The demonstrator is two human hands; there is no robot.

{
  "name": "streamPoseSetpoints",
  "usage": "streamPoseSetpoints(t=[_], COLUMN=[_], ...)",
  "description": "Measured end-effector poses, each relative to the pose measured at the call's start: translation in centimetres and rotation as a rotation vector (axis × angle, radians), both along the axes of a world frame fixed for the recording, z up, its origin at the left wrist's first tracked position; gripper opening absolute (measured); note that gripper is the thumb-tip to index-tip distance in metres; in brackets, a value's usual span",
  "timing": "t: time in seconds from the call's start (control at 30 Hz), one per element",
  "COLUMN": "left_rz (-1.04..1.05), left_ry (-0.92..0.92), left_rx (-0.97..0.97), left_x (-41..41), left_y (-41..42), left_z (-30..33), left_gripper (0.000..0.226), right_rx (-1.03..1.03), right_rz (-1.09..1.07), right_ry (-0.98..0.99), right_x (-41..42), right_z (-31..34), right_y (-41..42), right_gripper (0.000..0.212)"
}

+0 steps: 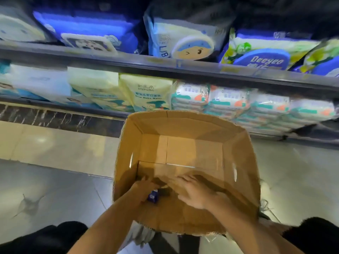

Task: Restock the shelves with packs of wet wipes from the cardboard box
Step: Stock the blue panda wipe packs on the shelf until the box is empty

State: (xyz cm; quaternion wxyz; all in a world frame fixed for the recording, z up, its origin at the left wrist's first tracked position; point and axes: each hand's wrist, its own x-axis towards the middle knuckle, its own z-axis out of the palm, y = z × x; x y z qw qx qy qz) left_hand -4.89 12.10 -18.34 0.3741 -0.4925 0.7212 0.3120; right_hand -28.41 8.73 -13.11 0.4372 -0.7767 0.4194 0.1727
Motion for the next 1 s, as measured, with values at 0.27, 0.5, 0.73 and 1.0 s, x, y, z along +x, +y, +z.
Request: streamPoseSetpoints(t=[0.27, 0.5, 0.73, 1.0], left_rz=[0.318, 1.362, 1.610, 1.481], left_ry=[0.198, 0.925, 1.306, 1.512], left_rx=[0.136, 0.050, -0.003, -0.067], left_x=[-0.2, -1.0, -3.8, -6.3], left_y=[-1.9, -5.7, -7.1, -6.5], left_z=[-1.2, 6.4, 14.6, 23.1], left_gripper=[0.077, 0.064, 0.076, 0.066], right_rx=[0.066, 0.279, 0.483, 0.407], right_rz=[-0.075, -0.555, -0.949, -1.125], right_ry=[0.011, -0.154, -0.502, -0.757], right_x=[-1.1, -1.4, -0.5, -1.8], right_z=[-2.7, 1.8, 8.8, 16.8], right_y=[-0.9, -3.3, -5.0, -4.5], right_gripper=[0.068, 0.073, 0.054, 0.045])
